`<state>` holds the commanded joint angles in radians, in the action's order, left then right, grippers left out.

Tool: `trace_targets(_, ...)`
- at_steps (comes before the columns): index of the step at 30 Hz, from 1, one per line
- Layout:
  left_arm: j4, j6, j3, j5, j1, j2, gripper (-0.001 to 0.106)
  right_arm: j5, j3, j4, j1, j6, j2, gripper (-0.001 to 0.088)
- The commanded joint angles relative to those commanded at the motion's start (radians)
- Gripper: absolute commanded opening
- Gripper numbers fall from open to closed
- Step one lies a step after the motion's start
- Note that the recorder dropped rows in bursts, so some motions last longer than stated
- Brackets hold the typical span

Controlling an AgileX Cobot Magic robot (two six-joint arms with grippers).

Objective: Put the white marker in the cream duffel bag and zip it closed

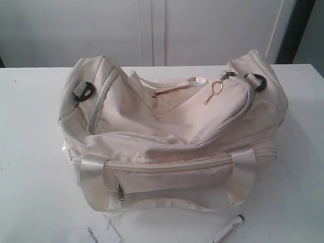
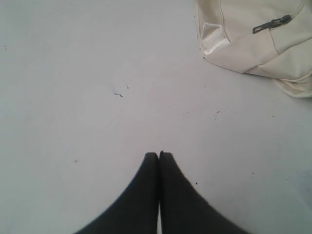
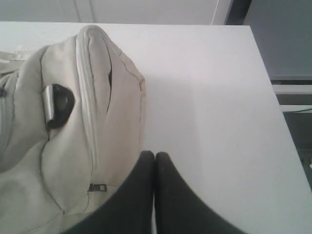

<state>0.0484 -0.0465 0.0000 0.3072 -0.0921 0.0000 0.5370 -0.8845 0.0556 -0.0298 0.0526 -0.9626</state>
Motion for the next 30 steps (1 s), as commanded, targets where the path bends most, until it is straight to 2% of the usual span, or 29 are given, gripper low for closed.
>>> trace_targets(11,0.0,0.0,0.0,0.0,0.0,0.0,0.0,0.117,-0.097,0.0,0.0,0.0,-0.057,0.0)
trace_targets(30,0.0,0.0,0.0,0.0,0.0,0.0,0.0,0.059,-0.097,0.032,0.0,0.016,-0.099,0.0)
